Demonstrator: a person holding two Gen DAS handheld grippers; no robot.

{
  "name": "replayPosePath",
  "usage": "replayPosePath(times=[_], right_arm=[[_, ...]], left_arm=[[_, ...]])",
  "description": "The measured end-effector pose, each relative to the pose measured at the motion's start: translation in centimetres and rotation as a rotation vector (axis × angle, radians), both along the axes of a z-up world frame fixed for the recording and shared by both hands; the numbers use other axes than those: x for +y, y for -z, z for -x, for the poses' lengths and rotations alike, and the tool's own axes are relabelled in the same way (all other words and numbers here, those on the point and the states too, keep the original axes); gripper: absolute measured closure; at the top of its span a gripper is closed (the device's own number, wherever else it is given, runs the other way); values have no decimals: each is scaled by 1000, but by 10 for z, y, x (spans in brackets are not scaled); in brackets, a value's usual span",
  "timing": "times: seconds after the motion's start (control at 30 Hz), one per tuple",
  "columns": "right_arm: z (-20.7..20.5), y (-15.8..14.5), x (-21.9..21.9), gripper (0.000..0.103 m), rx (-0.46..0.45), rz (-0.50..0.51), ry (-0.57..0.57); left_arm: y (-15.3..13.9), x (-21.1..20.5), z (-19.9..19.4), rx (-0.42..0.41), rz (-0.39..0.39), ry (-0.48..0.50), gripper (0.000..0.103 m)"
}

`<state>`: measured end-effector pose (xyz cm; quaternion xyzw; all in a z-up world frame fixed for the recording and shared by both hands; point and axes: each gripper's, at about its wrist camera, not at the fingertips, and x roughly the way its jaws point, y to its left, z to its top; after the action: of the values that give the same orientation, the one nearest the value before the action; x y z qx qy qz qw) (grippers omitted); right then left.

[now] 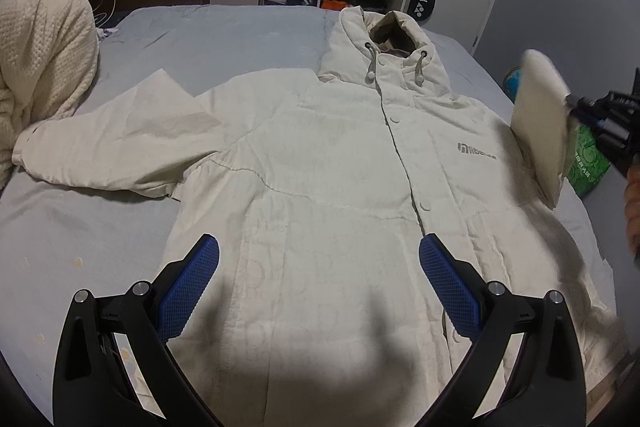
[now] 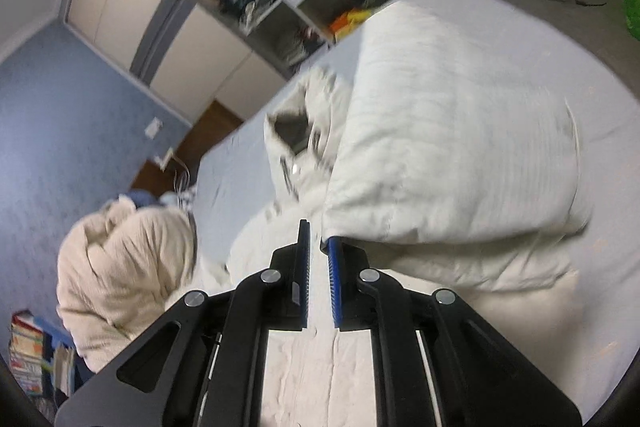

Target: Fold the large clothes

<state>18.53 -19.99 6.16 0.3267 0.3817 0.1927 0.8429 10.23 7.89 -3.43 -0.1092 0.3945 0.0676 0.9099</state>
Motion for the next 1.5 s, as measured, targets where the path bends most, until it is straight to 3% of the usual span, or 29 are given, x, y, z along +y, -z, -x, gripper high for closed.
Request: replayPosePath(times=[0.4, 0.6, 0.67, 0.73, 0.8, 0.93, 1.17, 1.33, 1.5], right_arm=[[2, 74, 94, 96, 89, 217, -208], [13, 94, 90, 94, 121, 240, -251], [21, 92, 77, 84, 117, 208, -233], [34, 87, 56, 61, 96, 174, -188], [45, 82, 37, 52, 71, 168, -134], [61, 85, -7, 52, 71, 143, 11], [77, 107, -73, 52, 108, 81, 281], [81, 107, -90, 52, 76, 89, 377], [86, 119, -109, 52, 104, 23, 456]], left_arm=[[8, -9, -6, 49, -59, 21, 6], [12, -14, -8, 74, -93, 29, 6], [14, -17, -10, 90, -113, 32, 6], [16, -21, -13, 110, -132, 45, 6], [17, -30, -18, 117, -150, 81, 6], [12, -55, -31, 110, -151, 152, 6], [3, -147, -79, 59, -283, 360, 7], [8, -213, -117, 61, -406, 462, 8], [15, -262, -150, 44, -472, 533, 14]])
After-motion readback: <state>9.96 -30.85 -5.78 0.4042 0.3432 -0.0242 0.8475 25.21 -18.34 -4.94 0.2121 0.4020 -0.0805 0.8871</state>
